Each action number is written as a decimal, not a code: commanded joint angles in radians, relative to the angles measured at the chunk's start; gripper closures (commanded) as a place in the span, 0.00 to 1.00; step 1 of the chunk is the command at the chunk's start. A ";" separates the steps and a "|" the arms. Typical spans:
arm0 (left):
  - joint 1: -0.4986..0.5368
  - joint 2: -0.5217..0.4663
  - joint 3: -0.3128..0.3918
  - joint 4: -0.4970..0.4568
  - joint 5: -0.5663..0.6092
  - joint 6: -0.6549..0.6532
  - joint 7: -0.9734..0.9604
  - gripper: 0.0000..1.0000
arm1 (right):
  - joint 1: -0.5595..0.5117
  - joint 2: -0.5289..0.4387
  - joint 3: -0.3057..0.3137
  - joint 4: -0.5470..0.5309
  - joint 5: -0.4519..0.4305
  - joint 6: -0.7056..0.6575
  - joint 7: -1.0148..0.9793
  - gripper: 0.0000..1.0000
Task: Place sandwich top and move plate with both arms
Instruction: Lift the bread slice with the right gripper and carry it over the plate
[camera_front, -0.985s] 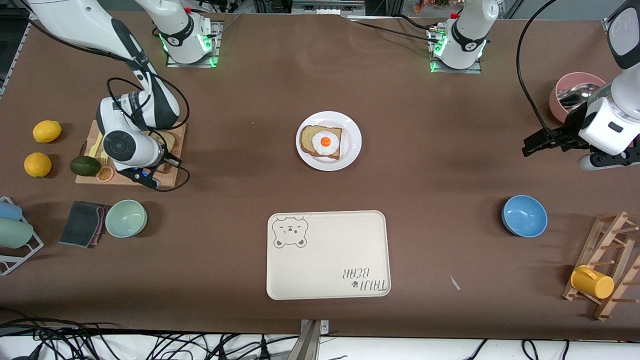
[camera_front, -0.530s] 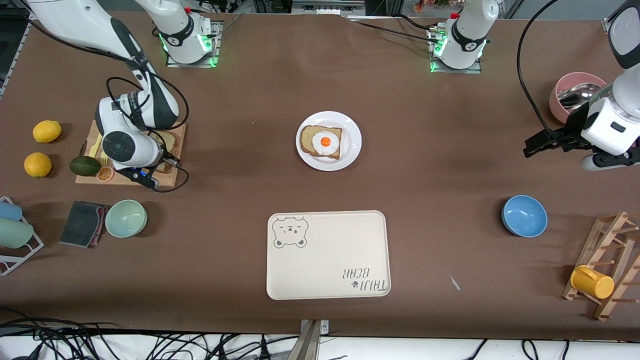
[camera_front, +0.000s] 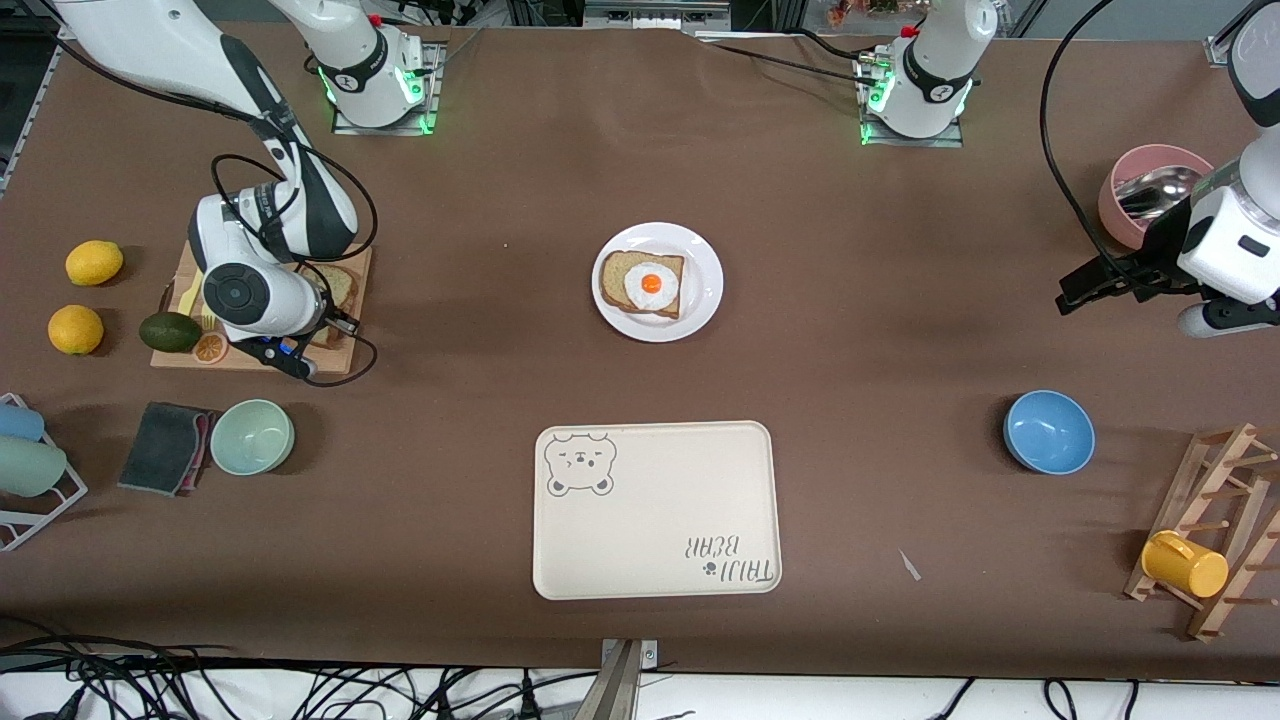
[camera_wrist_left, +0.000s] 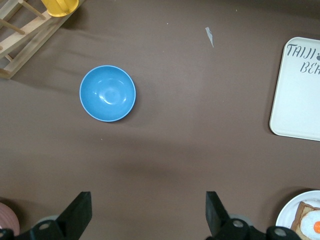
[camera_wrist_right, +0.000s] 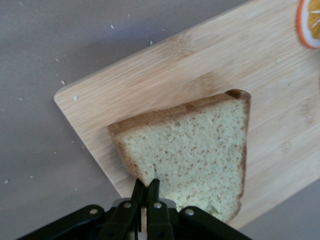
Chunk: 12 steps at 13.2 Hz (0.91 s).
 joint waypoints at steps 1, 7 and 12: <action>0.005 -0.012 -0.007 0.003 0.019 -0.002 -0.028 0.00 | 0.006 0.000 0.044 0.136 -0.009 -0.196 0.014 1.00; 0.005 -0.010 -0.006 0.003 0.021 -0.002 -0.028 0.00 | 0.178 0.011 0.075 0.348 0.005 -0.440 0.027 1.00; 0.005 -0.009 -0.006 0.003 0.024 0.003 -0.026 0.00 | 0.421 0.124 0.078 0.564 0.088 -0.457 0.074 1.00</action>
